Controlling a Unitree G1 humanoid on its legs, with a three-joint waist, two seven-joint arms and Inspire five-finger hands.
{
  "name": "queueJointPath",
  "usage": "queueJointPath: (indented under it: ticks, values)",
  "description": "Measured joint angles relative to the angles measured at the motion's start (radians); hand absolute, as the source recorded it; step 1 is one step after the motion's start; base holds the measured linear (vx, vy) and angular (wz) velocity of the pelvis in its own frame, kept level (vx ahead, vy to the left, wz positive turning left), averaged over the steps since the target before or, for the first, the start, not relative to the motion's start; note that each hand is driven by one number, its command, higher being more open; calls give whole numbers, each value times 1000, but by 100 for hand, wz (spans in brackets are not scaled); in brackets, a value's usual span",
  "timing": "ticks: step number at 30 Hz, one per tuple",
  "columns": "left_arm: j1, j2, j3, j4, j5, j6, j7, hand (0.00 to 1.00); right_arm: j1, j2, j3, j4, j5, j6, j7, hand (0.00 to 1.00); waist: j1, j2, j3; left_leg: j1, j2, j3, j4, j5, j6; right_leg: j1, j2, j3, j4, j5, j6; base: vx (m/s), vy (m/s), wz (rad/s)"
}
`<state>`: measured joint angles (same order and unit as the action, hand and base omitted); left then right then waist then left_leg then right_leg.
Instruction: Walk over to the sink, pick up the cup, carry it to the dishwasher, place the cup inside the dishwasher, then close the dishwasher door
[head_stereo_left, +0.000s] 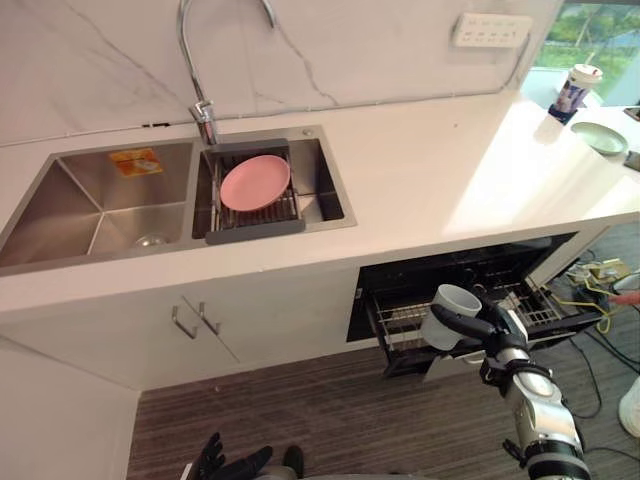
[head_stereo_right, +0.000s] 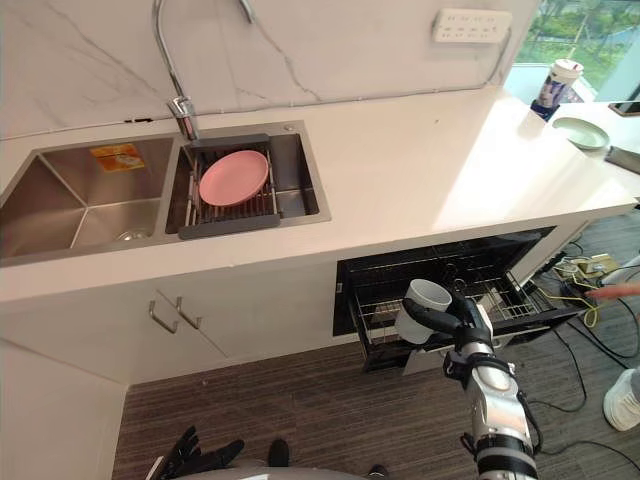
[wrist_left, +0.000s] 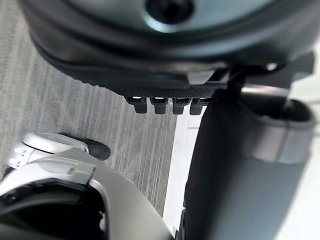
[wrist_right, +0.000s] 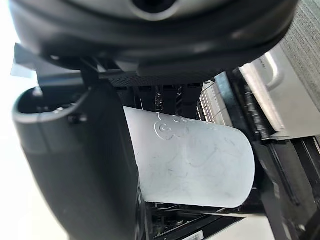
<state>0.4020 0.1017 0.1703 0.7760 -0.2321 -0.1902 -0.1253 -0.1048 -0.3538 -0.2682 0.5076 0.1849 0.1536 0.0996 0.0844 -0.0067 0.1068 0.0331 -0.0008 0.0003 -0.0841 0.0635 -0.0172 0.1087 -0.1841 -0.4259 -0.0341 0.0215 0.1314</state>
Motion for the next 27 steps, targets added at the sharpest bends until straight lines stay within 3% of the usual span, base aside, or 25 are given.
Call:
queueJointPath:
  ticks: [9,27]
  values:
    - [-28,1,3,12,-4,0,-19,100,-142,-86,43,150,-13,2,35,0,37,11,30,-23,-16,-64,0,20,5,13,-10,-65,1,-1,0,-12,6,22]
    - [-44,-1,8,26,-23,8,-37,100,-280,-165,78,384,-80,32,95,0,57,21,75,-23,-35,-150,-6,49,8,56,-19,-151,18,-17,-6,-13,6,15]
